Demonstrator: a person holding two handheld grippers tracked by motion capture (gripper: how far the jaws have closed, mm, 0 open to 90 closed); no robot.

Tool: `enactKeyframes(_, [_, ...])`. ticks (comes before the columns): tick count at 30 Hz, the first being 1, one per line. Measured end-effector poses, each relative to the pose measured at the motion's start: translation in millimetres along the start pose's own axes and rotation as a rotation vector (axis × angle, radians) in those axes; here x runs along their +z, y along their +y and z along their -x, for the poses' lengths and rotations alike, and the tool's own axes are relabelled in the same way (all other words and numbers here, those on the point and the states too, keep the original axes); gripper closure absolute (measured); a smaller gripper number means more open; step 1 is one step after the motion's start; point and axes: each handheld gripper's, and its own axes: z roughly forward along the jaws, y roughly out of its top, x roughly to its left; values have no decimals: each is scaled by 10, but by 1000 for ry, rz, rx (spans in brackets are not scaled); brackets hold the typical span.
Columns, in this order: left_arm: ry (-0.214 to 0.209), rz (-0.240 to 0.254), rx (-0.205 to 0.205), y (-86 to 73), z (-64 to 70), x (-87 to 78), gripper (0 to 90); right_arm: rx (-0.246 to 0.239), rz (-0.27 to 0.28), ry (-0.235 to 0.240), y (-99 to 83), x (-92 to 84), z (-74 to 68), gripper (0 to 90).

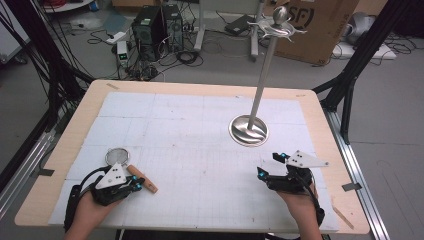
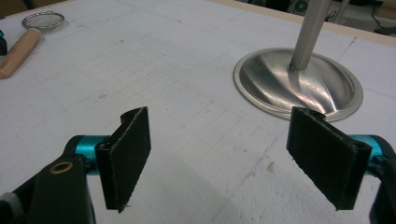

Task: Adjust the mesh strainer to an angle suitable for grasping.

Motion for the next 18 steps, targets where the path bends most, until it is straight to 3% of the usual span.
enactKeyframes(11, [-4,-45,60,370,-5,379,893,4,2,0,2,-13,5,208])
enactKeyframes(18, [15,-45,26,480,-100,507,892,6,-1,0,-6,-11,19,208])
